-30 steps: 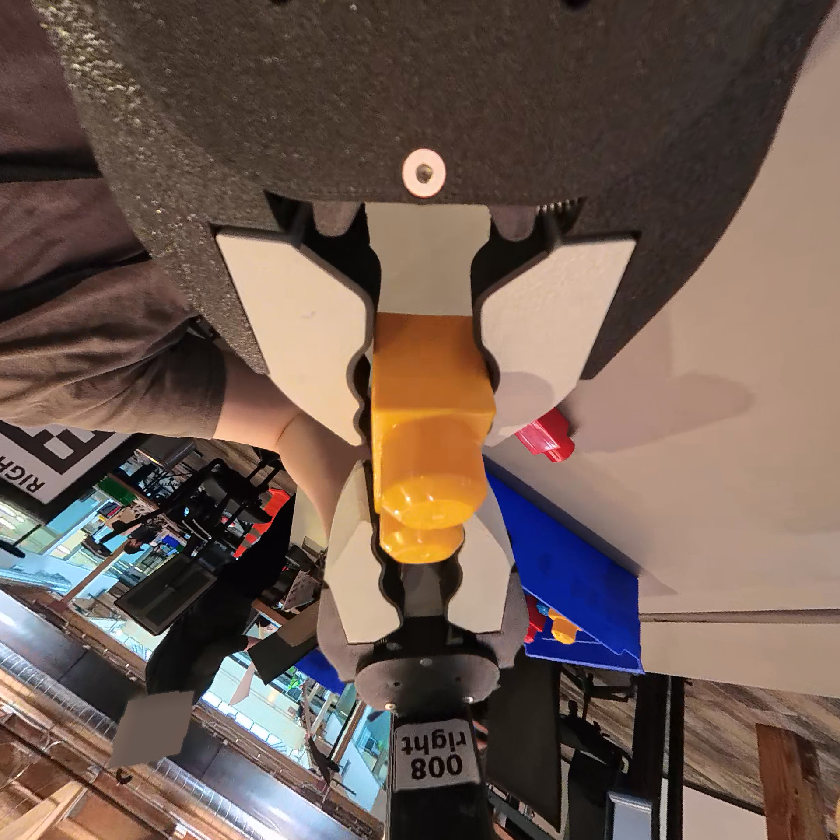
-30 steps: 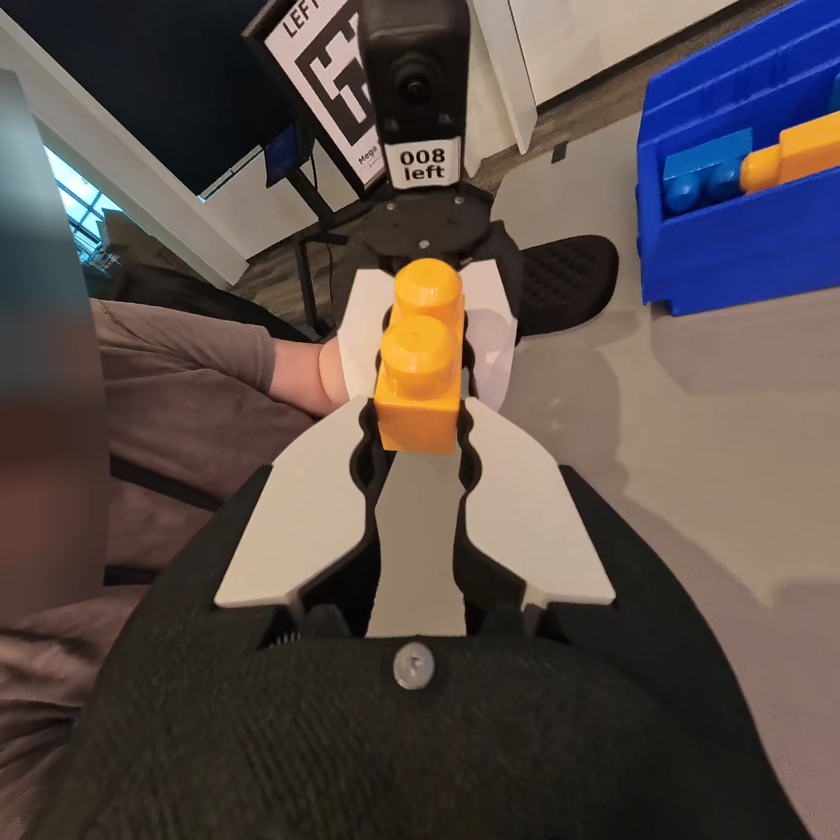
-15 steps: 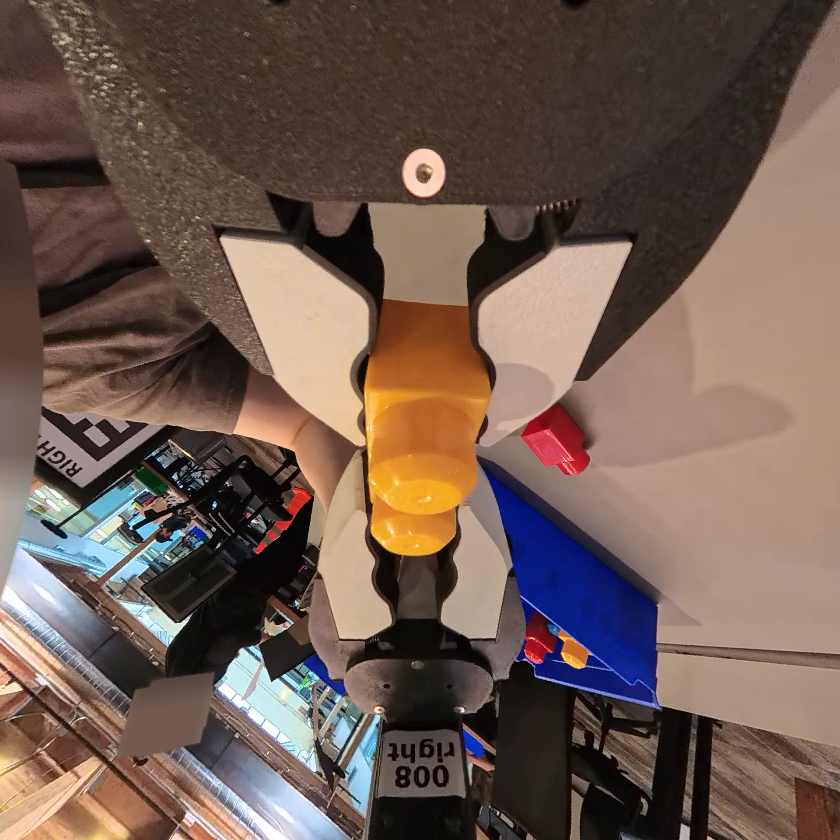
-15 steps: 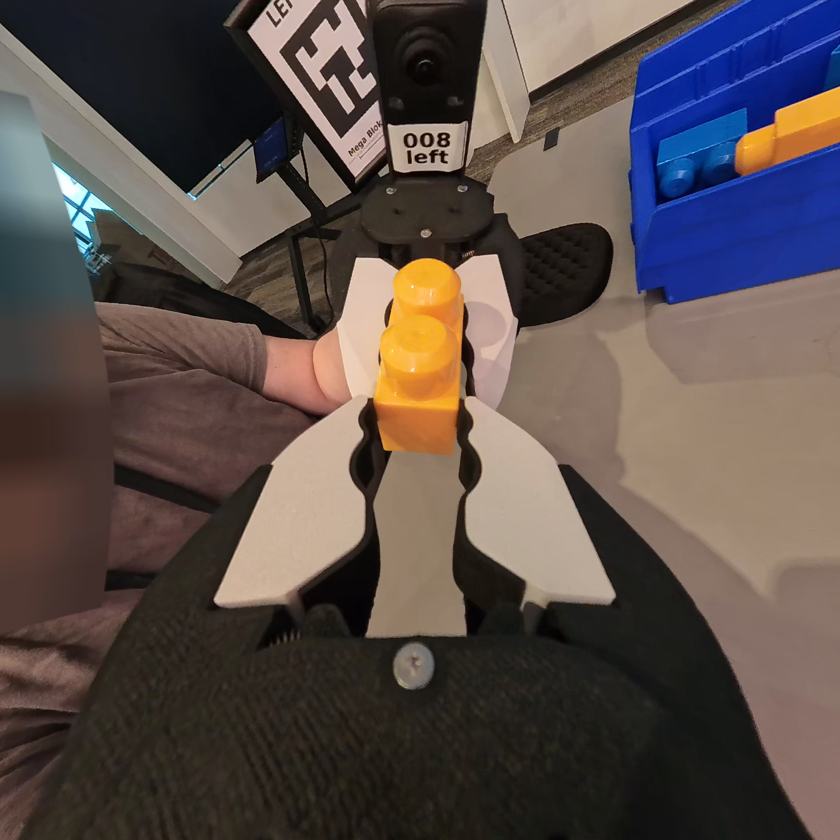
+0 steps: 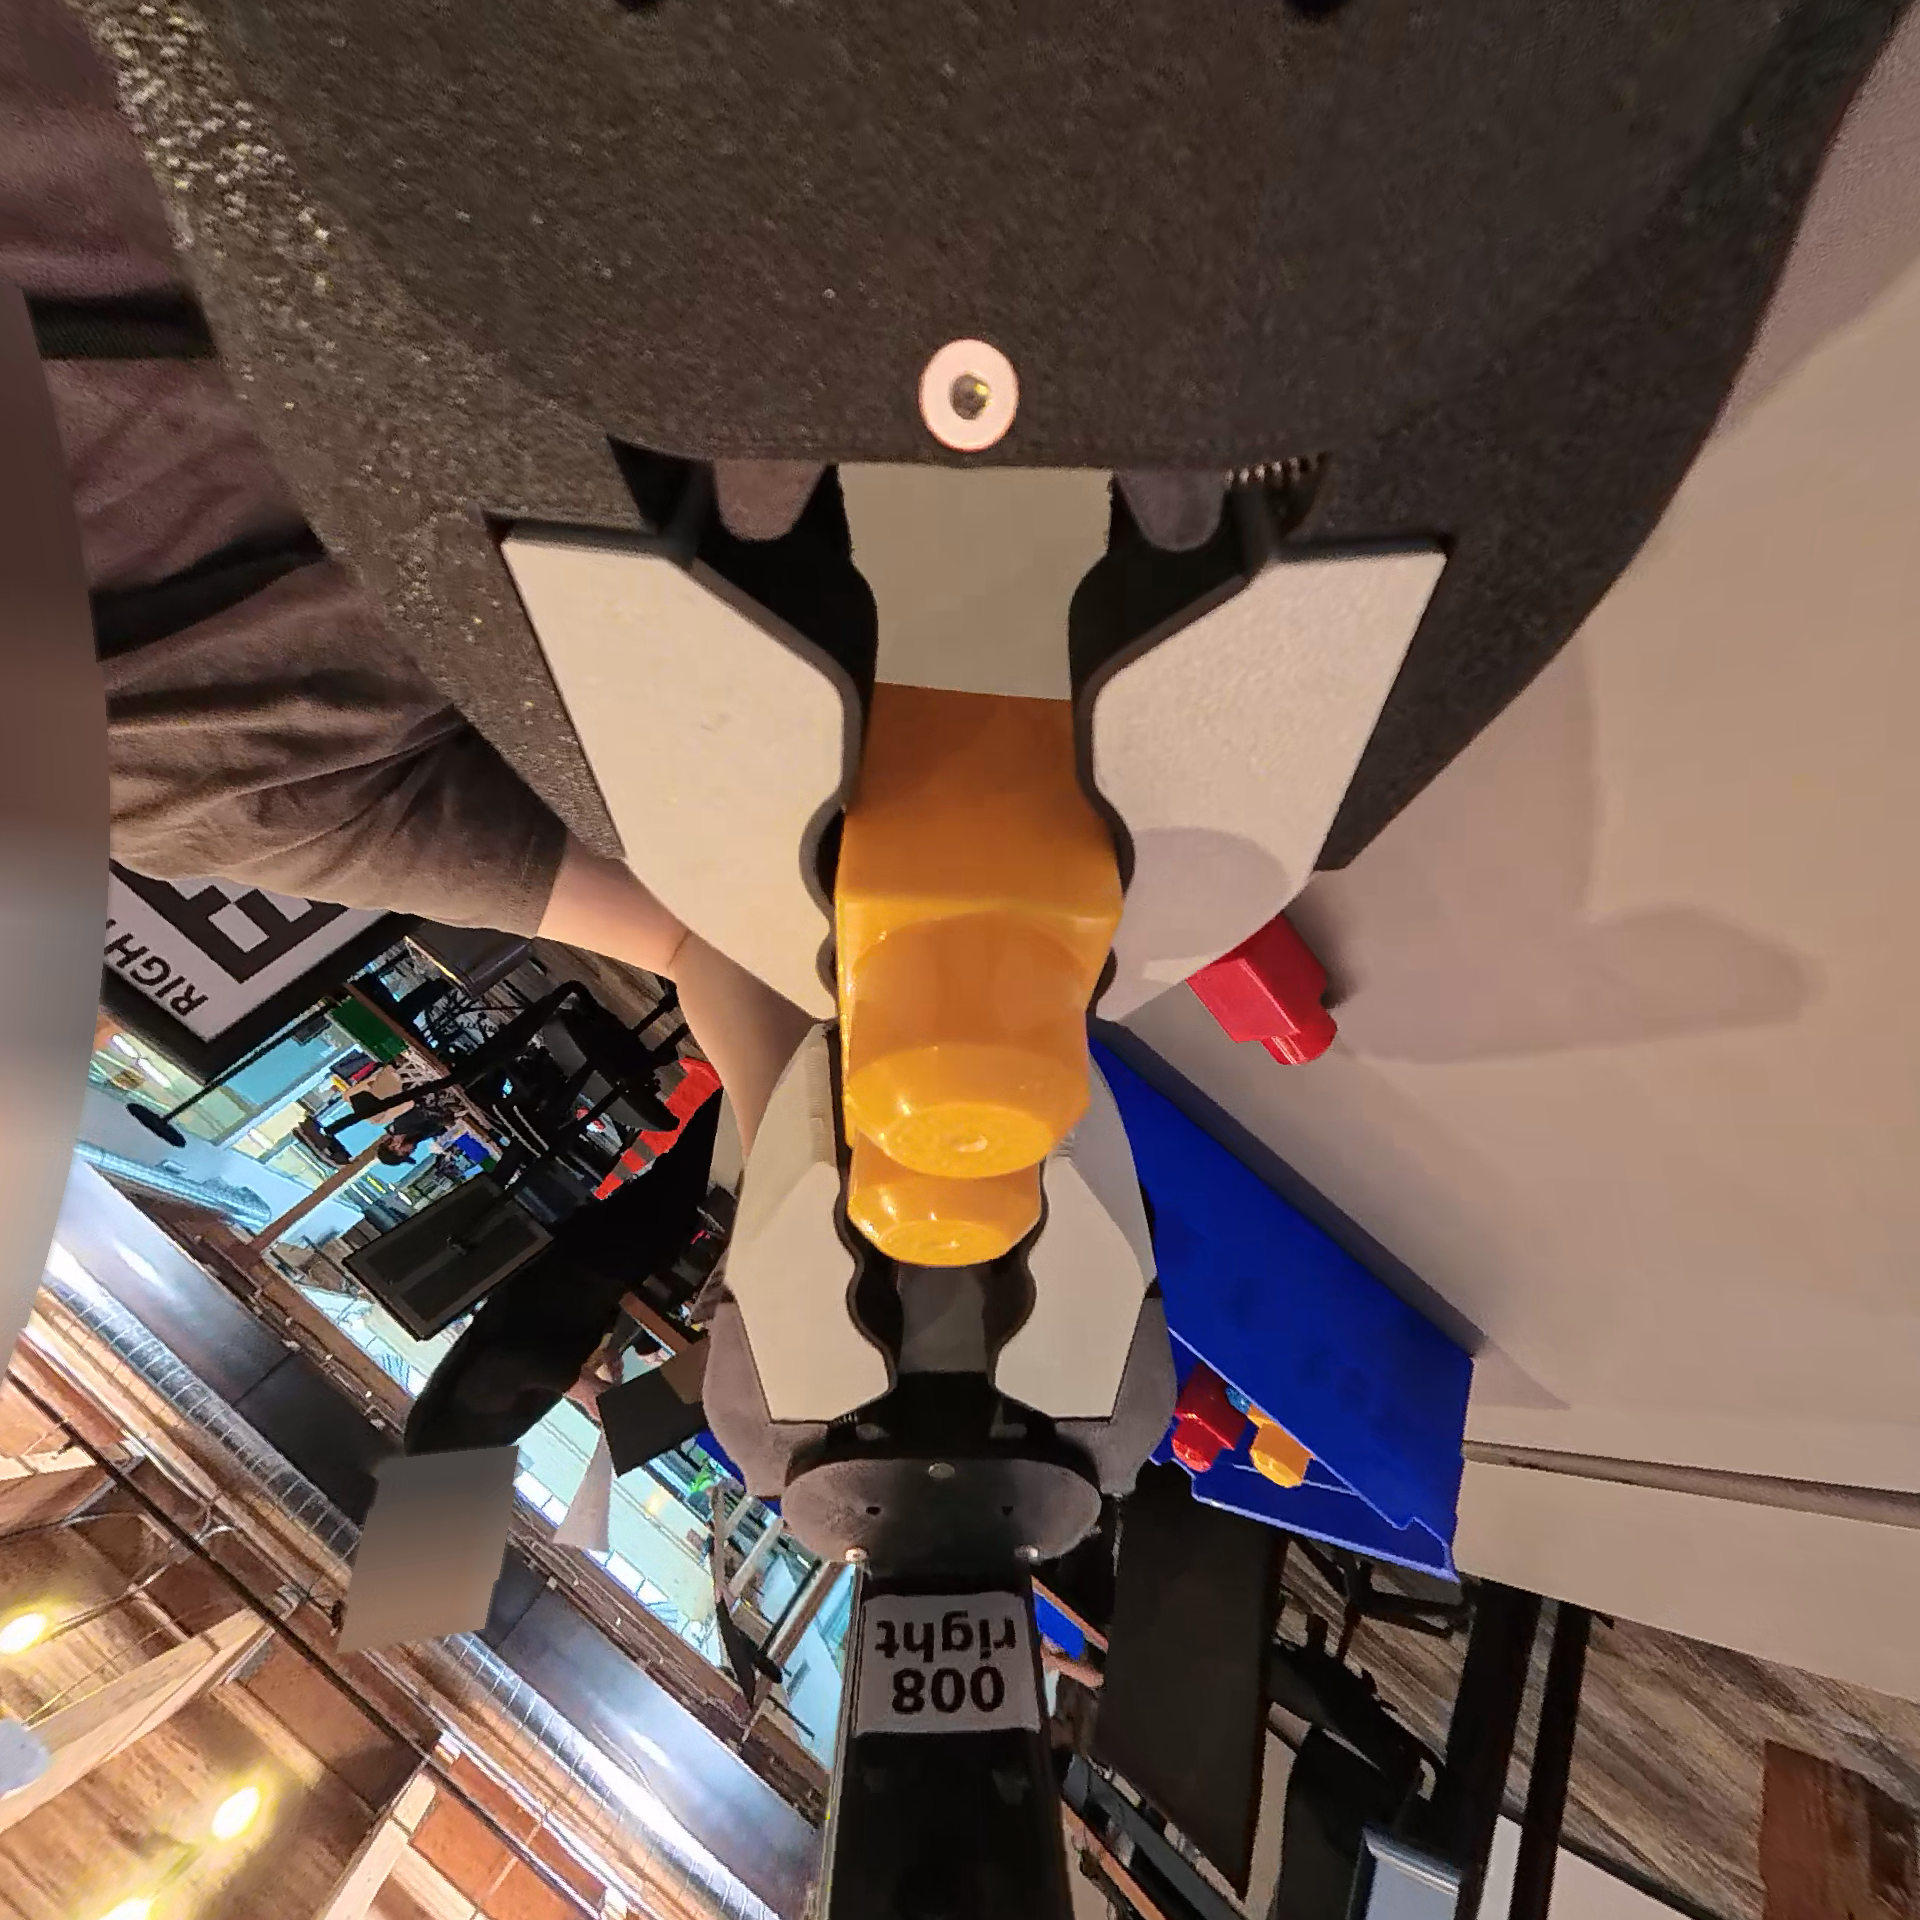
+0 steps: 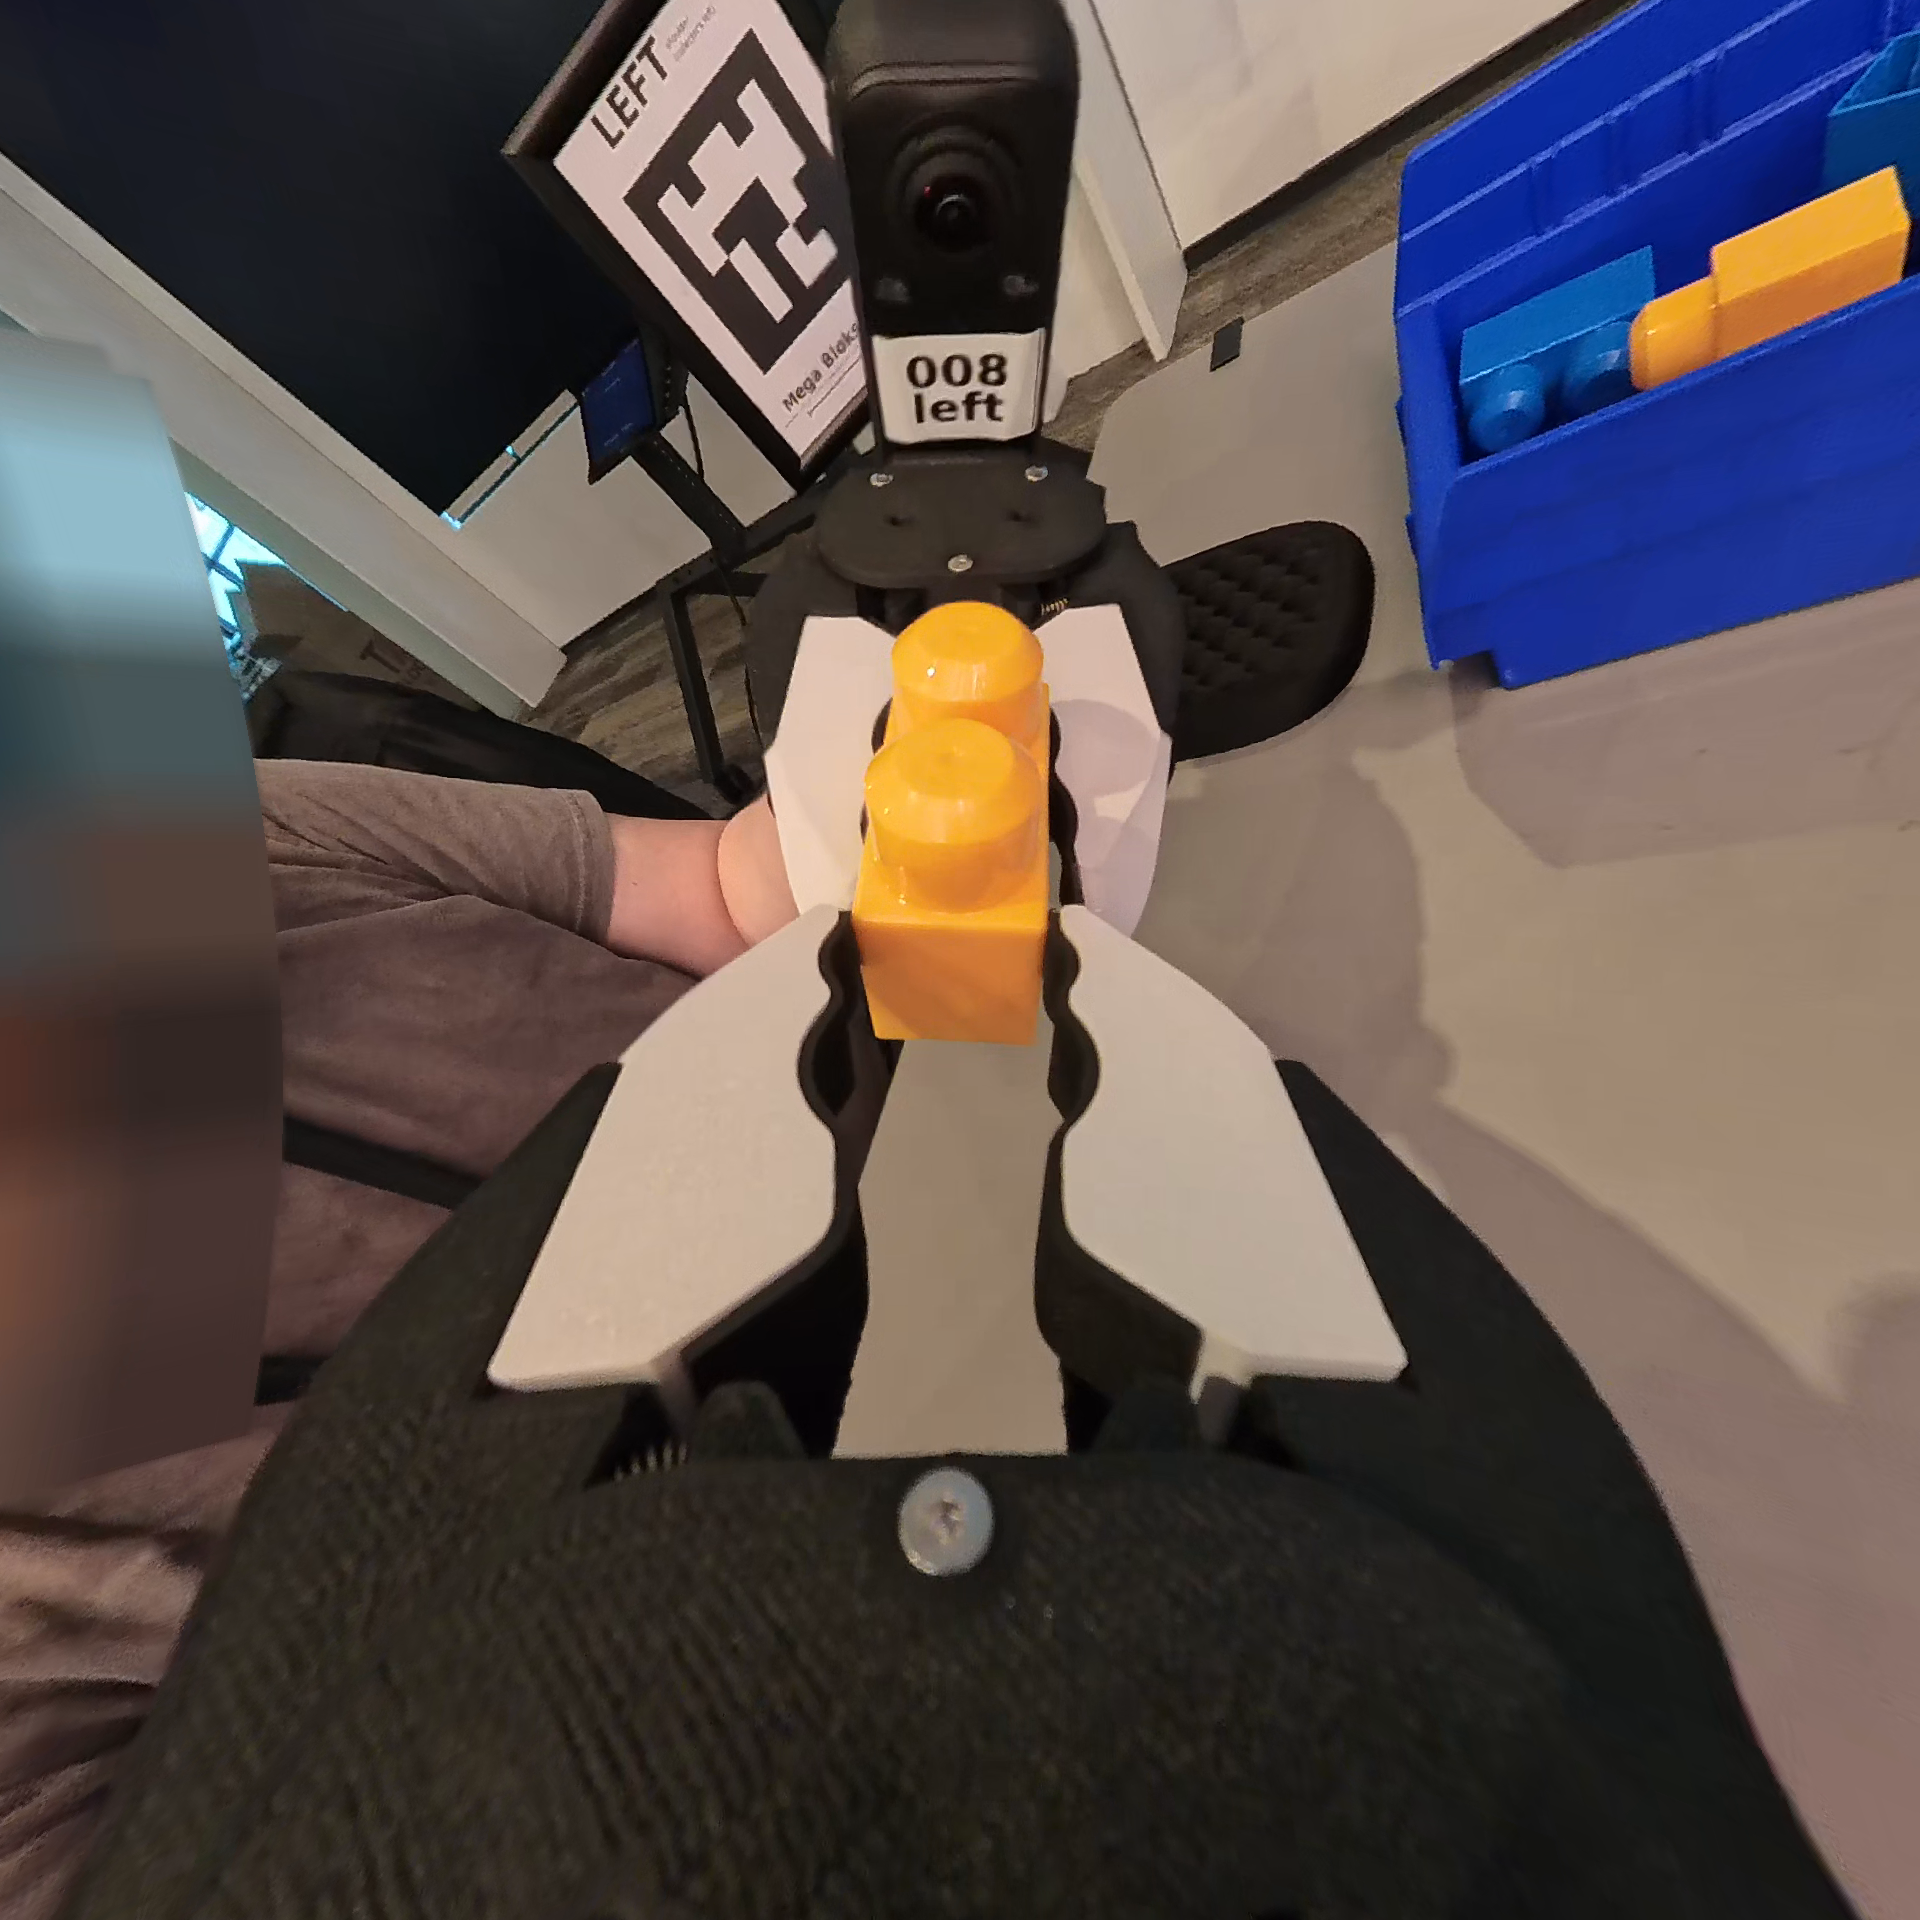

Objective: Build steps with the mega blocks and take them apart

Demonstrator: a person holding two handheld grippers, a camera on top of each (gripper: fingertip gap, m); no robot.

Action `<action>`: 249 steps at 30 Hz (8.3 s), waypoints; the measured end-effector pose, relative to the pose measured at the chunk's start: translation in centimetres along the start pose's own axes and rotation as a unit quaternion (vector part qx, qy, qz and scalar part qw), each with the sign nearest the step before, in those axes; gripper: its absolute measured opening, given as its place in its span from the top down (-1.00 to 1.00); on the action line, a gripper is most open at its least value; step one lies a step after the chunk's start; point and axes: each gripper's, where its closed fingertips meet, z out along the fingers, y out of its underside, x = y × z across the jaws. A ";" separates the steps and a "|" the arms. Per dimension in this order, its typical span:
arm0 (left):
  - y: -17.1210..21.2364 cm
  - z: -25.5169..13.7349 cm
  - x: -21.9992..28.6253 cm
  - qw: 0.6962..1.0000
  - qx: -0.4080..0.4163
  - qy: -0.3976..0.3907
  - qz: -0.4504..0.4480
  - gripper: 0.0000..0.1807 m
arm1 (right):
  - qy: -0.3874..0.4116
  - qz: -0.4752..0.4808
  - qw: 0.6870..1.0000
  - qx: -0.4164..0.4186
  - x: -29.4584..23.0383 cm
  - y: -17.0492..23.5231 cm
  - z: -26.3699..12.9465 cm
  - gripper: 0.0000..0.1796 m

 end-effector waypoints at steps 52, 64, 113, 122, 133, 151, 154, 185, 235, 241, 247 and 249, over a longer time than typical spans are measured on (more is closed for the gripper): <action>-13.8 -0.9 1.9 0.974 -0.050 0.085 0.205 0.54 | 0.619 0.372 0.669 -0.177 12.8 16.6 -10.9 0.23; -15.1 -2.3 1.2 0.974 -0.024 0.063 0.218 0.54 | 0.511 0.353 0.742 -0.254 13.2 15.9 -9.0 0.58; -11.0 1.1 -3.9 0.970 -0.129 0.090 0.183 0.54 | 0.210 -0.113 0.933 0.268 3.3 -13.2 -6.8 0.59; -10.4 1.3 -3.6 0.965 -0.143 0.104 0.196 0.53 | 0.226 -0.129 0.936 0.236 3.1 -12.7 -6.8 0.60; -6.6 2.0 -4.6 0.929 -0.241 0.086 0.266 0.54 | 0.353 -0.172 0.920 0.009 1.7 -8.9 -8.5 0.33; -5.0 2.9 -3.8 0.917 -0.260 0.104 0.284 0.55 | 0.348 -0.159 0.920 -0.080 3.5 -4.8 -7.6 0.52; -5.9 2.7 -2.7 0.926 -0.234 0.125 0.269 0.55 | 0.331 -0.156 0.929 -0.050 3.0 -4.8 -7.8 0.43; -11.7 -0.3 -19.0 0.764 -0.207 -0.447 0.416 0.15 | 0.522 0.007 0.752 -0.403 12.9 18.8 -39.5 0.59; -6.5 -23.6 -20.0 0.778 -0.387 -0.495 0.011 0.31 | 0.447 -0.381 0.777 0.224 -1.7 -12.6 -15.3 0.30; -4.3 -23.1 -23.5 0.737 -0.419 -0.527 -0.066 0.33 | 0.454 -0.390 0.789 0.139 0.8 -10.5 -11.6 0.30; -1.9 -23.6 -25.6 0.690 -0.465 -0.545 -0.107 0.31 | 0.454 -0.376 0.800 0.115 2.1 -8.9 -11.7 0.30; -1.3 -23.8 -26.1 0.681 -0.475 -0.546 -0.116 0.33 | 0.456 -0.369 0.802 0.112 2.5 -8.7 -12.0 0.30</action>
